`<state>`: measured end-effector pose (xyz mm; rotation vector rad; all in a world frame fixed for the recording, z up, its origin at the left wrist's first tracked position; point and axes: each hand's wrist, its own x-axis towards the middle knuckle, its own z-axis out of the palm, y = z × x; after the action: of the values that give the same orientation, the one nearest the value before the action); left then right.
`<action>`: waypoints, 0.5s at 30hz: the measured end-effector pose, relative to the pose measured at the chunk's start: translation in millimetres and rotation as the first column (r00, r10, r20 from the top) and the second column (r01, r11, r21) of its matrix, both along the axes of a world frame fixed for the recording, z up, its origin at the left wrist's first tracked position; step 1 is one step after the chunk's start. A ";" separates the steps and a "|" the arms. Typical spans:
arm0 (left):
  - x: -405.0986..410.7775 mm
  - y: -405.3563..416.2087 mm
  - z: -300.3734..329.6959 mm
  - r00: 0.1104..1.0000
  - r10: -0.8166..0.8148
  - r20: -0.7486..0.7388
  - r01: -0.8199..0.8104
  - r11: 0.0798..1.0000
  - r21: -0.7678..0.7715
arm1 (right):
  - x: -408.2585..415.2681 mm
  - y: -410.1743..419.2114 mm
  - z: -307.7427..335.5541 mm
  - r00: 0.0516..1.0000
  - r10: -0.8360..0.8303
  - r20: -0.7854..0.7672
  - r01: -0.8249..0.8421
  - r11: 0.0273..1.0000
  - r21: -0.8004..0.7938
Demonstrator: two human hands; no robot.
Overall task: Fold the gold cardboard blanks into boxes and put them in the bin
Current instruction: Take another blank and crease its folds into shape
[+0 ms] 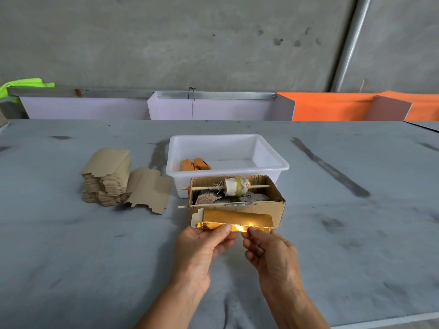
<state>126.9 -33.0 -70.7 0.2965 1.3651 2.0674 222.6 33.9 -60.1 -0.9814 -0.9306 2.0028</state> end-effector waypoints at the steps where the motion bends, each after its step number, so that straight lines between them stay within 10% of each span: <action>1: -0.4 -0.3 0.7 1.000 -0.001 -0.008 0.001 1.000 0.002 | 0.0 -0.4 0.2 1.000 0.014 0.003 -0.014 1.000 0.000; 6: -7.1 -1.7 0.3 0.996 0.054 -0.073 -0.053 0.998 0.024 | 2.0 5.6 3.7 0.956 -0.104 0.273 0.021 0.957 0.289; 10: -14.3 -7.1 -5.9 0.995 0.031 -0.097 -0.032 0.999 -0.016 | 5.1 27.9 31.7 0.760 -0.546 0.351 -0.002 0.539 0.842; 15: -14.6 -6.1 -11.1 0.996 0.012 -0.086 -0.017 0.998 -0.064 | -29.3 68.4 50.7 0.579 -0.460 0.673 -0.546 0.394 0.739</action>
<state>112.3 -39.1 -81.8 0.3525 1.4864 2.0383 193.2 102.3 -9.4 -1.1167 -2.2967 0.4862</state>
